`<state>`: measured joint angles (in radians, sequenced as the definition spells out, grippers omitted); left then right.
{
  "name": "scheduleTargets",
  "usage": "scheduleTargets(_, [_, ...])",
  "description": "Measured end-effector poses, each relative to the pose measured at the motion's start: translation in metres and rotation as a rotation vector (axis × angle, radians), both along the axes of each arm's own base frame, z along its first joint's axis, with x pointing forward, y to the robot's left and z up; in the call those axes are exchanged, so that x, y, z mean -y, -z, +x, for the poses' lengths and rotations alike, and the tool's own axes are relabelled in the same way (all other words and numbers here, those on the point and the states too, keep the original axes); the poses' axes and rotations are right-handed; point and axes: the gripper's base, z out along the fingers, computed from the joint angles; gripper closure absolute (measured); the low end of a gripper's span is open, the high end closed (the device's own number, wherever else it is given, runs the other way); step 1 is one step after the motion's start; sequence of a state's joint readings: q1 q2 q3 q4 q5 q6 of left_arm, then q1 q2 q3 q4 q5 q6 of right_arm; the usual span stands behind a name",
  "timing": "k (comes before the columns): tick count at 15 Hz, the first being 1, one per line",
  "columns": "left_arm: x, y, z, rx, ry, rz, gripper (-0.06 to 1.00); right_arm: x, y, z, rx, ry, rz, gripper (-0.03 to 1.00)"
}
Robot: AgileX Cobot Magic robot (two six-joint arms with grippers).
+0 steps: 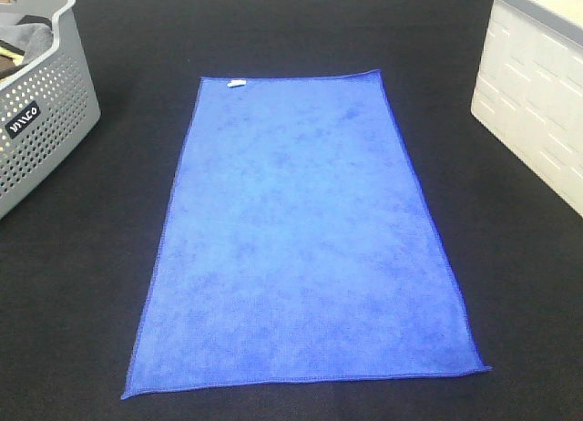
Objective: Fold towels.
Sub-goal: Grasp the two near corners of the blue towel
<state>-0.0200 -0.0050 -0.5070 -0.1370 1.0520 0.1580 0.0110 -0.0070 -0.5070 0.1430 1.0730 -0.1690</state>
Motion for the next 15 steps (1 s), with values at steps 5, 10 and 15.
scheduleTargets(5, [0.0000, 0.0000, 0.0000, 0.000, 0.000, 0.000, 0.20, 0.0000, 0.0000, 0.0000, 0.000, 0.000, 0.000, 0.02])
scheduleTargets(10, [0.0000, 0.0000, 0.0000, 0.000, 0.000, 0.000, 0.20, 0.0000, 0.0000, 0.0000, 0.000, 0.000, 0.000, 0.02])
scheduleTargets(15, [0.0000, 0.0000, 0.0000, 0.000, 0.000, 0.000, 0.20, 0.0000, 0.0000, 0.0000, 0.000, 0.000, 0.000, 0.02])
